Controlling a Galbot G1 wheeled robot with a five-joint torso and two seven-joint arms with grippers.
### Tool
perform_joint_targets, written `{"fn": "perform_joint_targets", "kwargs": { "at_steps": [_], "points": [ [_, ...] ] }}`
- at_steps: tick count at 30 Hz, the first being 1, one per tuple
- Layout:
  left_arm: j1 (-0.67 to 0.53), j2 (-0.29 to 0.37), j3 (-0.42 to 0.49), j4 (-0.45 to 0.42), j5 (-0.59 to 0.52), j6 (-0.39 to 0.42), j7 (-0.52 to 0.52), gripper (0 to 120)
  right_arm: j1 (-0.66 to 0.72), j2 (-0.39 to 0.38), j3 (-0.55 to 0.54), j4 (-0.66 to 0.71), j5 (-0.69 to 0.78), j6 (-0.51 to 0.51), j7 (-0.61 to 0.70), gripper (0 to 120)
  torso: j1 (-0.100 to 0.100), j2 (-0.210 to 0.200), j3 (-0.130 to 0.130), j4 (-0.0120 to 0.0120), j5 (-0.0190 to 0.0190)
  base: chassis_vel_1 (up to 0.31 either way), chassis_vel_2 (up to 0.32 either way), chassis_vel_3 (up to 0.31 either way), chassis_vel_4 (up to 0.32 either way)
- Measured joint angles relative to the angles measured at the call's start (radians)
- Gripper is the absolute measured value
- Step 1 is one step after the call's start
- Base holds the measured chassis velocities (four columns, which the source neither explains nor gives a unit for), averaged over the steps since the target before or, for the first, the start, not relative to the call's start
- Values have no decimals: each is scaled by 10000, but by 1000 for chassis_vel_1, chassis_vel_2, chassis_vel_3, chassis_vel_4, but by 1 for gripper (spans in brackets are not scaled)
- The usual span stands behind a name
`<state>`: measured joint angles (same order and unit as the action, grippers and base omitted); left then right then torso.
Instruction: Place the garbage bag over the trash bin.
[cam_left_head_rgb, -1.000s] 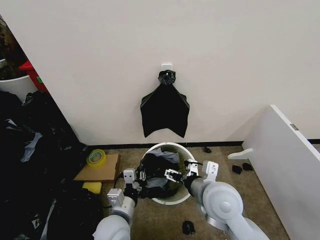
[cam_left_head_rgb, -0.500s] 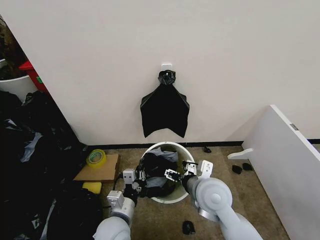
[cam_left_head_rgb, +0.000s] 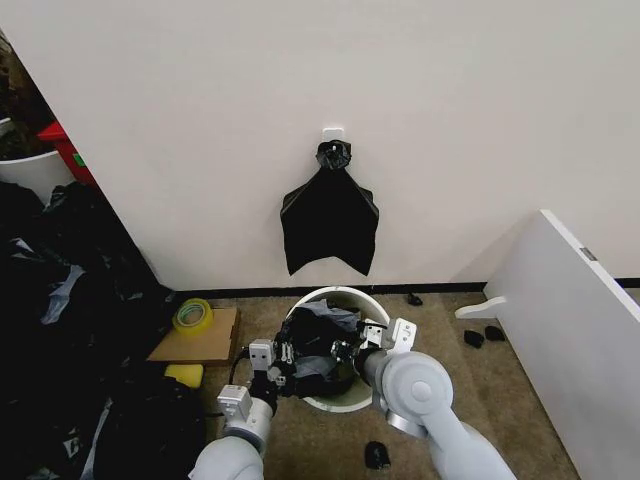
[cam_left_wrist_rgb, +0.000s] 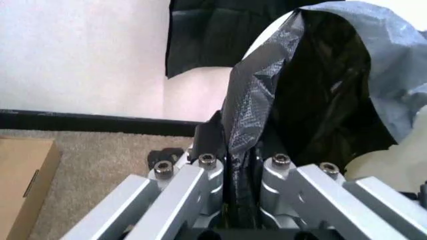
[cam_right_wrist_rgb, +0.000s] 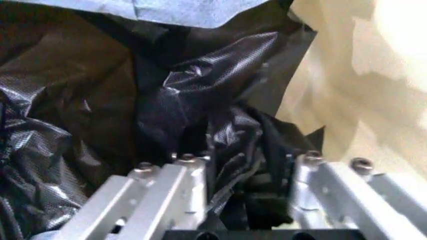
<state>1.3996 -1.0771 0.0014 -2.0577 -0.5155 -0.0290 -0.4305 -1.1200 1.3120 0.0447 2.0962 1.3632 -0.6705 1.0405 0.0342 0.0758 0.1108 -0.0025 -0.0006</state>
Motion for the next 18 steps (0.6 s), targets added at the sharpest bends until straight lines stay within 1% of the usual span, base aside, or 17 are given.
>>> {"fn": "perform_joint_targets", "kwargs": {
  "at_steps": [1,3,4,5,6,12,15,18],
  "points": [
    [9,-1,0,-2,13,-6,0,4,-2,0,-8,-4,-11,-12,2,16,0,0,0,-1,0,0,0,0,0],
    [9,-1,0,-2,13,-6,0,4,-2,0,-8,-4,-11,-12,2,16,0,0,0,-1,0,0,0,0,0],
    [33,1,-2,-16,54,-18,-5,4,-2,1,-28,-5,-21,-43,17,7,0,0,0,1,0,0,0,0,0],
    [33,1,-2,-16,54,-18,-5,4,-2,1,-28,-5,-21,-43,17,7,0,0,0,1,0,0,0,0,0],
    [53,1,-20,-26,81,-31,-9,4,-3,-4,-53,7,-48,-52,16,1,0,0,0,0,0,0,0,0,0],
    [92,-59,-154,-12,47,-45,-72,4,-116,-81,-149,451,-586,-56,-340,0,0,0,0,1,1,0,0,0,0],
    [-32,-227,-391,67,-604,66,-366,4,-440,-432,-116,1375,-1607,29,-1181,0,0,0,0,0,1,0,0,0,0],
    [-134,-282,-524,74,-1063,173,-568,4,-564,-720,48,1930,-1983,141,-1640,0,0,0,0,-1,-1,0,0,0,0]
  ]
}}
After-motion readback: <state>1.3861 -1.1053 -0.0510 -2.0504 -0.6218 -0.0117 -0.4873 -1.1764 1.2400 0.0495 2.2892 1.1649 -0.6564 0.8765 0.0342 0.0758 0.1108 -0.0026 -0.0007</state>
